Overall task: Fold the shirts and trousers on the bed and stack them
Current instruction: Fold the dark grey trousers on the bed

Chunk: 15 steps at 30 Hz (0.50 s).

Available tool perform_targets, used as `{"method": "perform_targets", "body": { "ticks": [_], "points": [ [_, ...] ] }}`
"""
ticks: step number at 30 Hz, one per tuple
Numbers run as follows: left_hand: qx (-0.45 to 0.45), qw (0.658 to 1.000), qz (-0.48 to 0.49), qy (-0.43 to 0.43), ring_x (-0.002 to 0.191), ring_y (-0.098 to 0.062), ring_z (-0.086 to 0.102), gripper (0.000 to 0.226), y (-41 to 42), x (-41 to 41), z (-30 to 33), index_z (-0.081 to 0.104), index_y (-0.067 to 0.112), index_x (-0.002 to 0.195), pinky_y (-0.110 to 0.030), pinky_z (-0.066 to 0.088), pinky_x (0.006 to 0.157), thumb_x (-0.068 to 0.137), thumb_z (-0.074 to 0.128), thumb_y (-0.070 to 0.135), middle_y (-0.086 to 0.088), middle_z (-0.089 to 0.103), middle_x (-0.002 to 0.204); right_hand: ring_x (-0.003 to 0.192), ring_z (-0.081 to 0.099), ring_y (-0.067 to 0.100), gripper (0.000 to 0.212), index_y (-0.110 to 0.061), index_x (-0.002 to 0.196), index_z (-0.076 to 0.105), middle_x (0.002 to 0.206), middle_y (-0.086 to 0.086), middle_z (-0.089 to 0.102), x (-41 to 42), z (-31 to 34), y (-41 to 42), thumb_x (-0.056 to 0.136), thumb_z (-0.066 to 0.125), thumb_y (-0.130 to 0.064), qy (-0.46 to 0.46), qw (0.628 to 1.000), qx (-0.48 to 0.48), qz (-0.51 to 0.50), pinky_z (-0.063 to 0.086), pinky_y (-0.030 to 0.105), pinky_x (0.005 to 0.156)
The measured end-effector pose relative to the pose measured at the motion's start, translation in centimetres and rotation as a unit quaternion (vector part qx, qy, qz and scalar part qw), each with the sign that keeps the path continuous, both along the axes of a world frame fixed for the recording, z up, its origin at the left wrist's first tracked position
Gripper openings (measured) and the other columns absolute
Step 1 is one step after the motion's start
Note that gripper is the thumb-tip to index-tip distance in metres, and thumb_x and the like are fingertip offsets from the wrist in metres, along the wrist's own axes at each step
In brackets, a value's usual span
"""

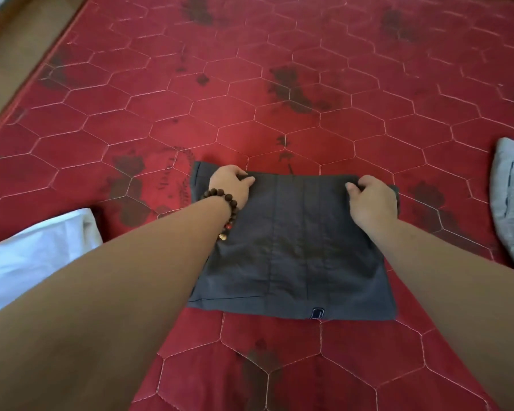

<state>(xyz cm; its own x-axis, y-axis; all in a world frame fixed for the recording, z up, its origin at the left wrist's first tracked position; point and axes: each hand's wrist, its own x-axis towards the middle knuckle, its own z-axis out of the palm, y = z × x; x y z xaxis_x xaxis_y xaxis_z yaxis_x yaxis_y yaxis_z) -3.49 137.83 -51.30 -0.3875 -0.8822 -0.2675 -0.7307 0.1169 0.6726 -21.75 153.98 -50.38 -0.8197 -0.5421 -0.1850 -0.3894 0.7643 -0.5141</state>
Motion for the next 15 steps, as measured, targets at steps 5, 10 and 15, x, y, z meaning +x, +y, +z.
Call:
{"method": "perform_targets", "body": {
  "ticks": [5, 10, 15],
  "points": [
    [-0.076, 0.995, 0.067, 0.022, 0.087, -0.016, 0.055, 0.012, -0.5, -0.3, 1.0, 0.065, 0.008, 0.097, -0.022, 0.034, 0.071, 0.093, 0.06, 0.018, -0.002, 0.06, 0.095, 0.088, 0.055, 0.036, 0.024, -0.004, 0.092, 0.055, 0.088, 0.015, 0.058, -0.1, -0.4, -0.8, 0.102, 0.04, -0.021, 0.033, 0.999, 0.02, -0.001, 0.032, 0.035, 0.067],
    [-0.299, 0.949, -0.09, -0.041, 0.122, -0.03, 0.044, 0.031, 4.2, -0.8, 0.7, 0.058, 0.015, 0.122, -0.043, 0.035, 0.097, 0.092, 0.052, 0.02, -0.008, 0.052, 0.13, 0.122, 0.046, 0.035, 0.034, -0.003, 0.125, 0.052, 0.131, 0.017, 0.052, 3.4, -0.3, -0.8, 0.098, 0.039, -0.018, 0.238, 0.969, 0.012, 0.061, 0.037, 0.047, 0.096],
    [-0.255, 0.899, -0.309, -0.176, 0.149, -0.02, -0.006, 0.058, 8.7, -0.1, -3.0, 0.007, 0.027, 0.153, -0.05, 0.001, 0.119, 0.1, 0.021, 0.045, 0.007, 0.001, 0.162, 0.147, 0.019, 0.02, 0.059, -0.017, 0.151, 0.028, 0.157, 0.003, 0.029, 7.8, -3.2, 0.4, 0.097, 0.013, -0.036, 0.187, 0.932, 0.053, 0.305, 0.008, 0.05, 0.119]
  ]
}}
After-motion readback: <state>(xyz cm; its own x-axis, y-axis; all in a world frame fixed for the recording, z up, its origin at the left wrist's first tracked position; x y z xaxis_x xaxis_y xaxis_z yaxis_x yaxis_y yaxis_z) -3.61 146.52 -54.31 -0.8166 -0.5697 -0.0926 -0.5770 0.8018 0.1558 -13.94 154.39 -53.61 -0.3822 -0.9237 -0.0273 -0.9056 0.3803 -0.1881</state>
